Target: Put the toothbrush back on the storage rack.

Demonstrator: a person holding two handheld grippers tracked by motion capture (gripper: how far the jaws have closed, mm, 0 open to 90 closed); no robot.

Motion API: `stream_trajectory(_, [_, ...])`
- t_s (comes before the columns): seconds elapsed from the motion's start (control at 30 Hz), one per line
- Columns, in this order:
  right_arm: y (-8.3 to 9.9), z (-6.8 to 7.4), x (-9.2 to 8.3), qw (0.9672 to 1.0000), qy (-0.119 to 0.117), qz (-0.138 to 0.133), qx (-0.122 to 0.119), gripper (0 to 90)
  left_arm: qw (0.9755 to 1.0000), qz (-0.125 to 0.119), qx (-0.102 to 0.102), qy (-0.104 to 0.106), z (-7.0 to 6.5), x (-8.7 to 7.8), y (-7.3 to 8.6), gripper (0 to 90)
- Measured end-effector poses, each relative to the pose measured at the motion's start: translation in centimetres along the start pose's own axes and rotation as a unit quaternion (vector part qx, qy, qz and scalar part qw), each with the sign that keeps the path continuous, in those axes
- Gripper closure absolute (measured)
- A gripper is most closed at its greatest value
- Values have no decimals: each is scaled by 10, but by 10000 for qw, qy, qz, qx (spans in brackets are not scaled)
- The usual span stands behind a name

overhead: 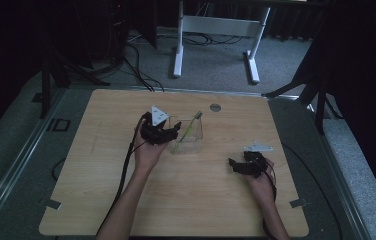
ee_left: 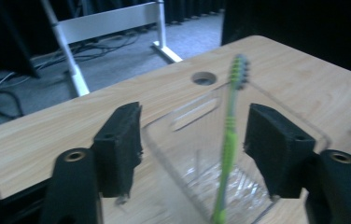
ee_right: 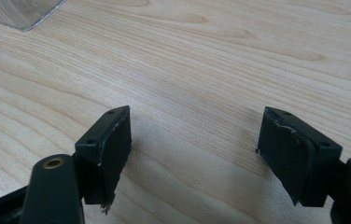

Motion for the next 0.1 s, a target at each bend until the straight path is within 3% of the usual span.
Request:
stream_trajectory(0.03, [0,0,0,10000,-1,-2,-1,257,9999,-12,-138,-74,9,-5,7,342])
stream_trajectory(0.1, [0,0,0,10000,-1,-4,1,257,9997,-4,-193,-164,14,-7,11,317])
Point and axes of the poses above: each handheld gripper's, and its own axes: x roughly forward along the jaws, y roughly out of its underside, z roughly to its left, the point moved 5 cm from there along x, roughly forward along the jaws, and after that the axes turned 1 degree about -z, right-handed, at the moved point
